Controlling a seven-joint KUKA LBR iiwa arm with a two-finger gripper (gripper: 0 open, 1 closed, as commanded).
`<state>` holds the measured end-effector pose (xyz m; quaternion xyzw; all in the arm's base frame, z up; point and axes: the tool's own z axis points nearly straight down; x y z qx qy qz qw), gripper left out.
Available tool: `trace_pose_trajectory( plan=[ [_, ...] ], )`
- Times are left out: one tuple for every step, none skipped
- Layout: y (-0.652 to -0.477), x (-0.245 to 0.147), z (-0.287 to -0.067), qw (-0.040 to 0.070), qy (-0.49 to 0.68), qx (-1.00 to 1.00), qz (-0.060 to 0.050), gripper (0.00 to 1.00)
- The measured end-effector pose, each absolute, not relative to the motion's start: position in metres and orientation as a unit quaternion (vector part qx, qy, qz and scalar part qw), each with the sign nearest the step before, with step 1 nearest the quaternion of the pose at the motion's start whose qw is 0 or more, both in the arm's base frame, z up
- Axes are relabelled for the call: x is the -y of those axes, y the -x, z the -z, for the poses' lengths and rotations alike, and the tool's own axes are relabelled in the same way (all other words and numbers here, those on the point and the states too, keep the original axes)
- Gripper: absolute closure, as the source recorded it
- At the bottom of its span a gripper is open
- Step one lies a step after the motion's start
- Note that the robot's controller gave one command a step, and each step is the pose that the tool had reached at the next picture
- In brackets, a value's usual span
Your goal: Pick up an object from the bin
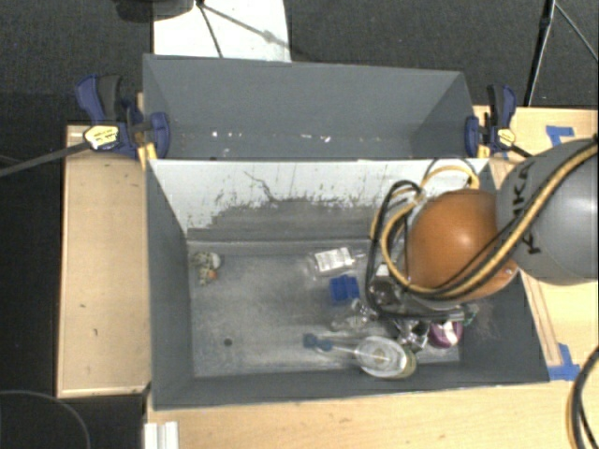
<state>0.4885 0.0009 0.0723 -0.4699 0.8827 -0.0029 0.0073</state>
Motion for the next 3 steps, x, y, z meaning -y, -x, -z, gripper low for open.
trace_pose_trajectory(
  plan=[
    [-0.482,-0.059,-0.074,0.007,0.5,-0.866,0.003,0.0],
    [-0.483,-0.059,-0.075,0.009,0.498,-0.867,0.002,1.0],
    [-0.484,-0.06,-0.092,0.003,0.497,-0.868,0.0,1.0]
  ],
)
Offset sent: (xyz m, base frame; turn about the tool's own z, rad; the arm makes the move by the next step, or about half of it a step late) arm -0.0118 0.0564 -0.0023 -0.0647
